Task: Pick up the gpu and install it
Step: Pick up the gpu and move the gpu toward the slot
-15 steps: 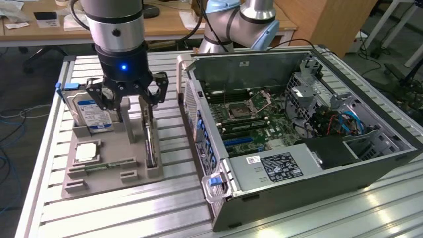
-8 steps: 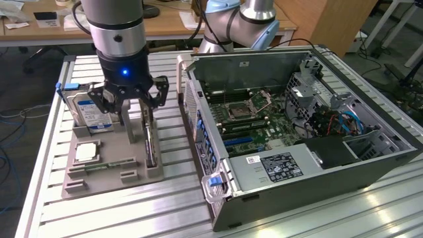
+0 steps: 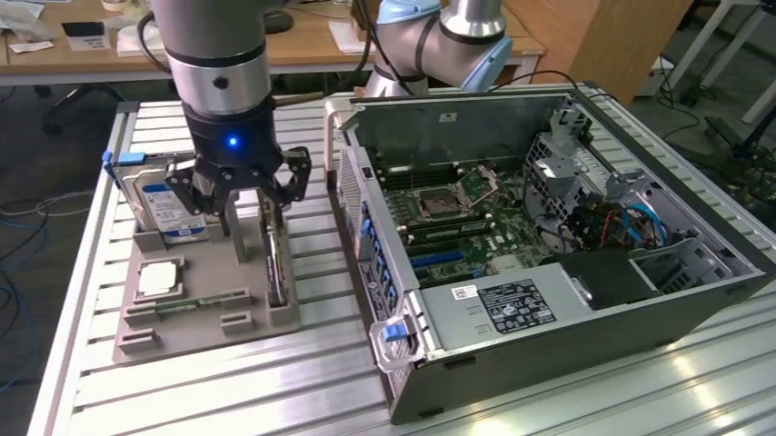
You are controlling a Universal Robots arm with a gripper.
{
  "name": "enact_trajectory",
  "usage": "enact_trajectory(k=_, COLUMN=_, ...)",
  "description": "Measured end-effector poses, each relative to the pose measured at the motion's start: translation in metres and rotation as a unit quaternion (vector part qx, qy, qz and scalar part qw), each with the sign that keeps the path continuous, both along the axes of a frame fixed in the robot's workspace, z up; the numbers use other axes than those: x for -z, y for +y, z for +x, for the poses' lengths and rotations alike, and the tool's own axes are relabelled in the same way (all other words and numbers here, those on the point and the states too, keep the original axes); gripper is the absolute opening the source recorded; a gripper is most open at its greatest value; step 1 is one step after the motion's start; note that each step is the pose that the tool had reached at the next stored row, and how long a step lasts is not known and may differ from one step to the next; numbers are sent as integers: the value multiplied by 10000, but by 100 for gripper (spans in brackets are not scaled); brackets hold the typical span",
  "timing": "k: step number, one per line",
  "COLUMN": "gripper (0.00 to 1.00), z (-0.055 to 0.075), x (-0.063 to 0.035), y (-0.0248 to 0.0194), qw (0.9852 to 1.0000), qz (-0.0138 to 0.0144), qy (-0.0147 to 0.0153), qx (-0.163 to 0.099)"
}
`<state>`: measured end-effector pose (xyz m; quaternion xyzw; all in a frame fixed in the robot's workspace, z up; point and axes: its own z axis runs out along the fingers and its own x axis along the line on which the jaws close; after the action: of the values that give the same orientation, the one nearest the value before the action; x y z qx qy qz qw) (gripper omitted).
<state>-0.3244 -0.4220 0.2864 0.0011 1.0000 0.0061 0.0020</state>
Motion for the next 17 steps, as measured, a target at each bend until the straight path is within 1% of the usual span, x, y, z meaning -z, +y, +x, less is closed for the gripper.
enact_trajectory(k=5, gripper=65, z=25, x=52, y=0, qw=9999, qz=-14, qy=1, qx=120)
enact_trajectory(k=9, gripper=65, z=45, x=89, y=0, qw=9999, qz=-25, qy=-1, qx=136)
enact_trajectory(k=14, gripper=65, z=59, x=146, y=0, qw=9999, qz=-49, qy=0, qx=146)
enact_trajectory(k=17, gripper=65, z=66, x=188, y=0, qw=9999, qz=-59, qy=0, qx=150)
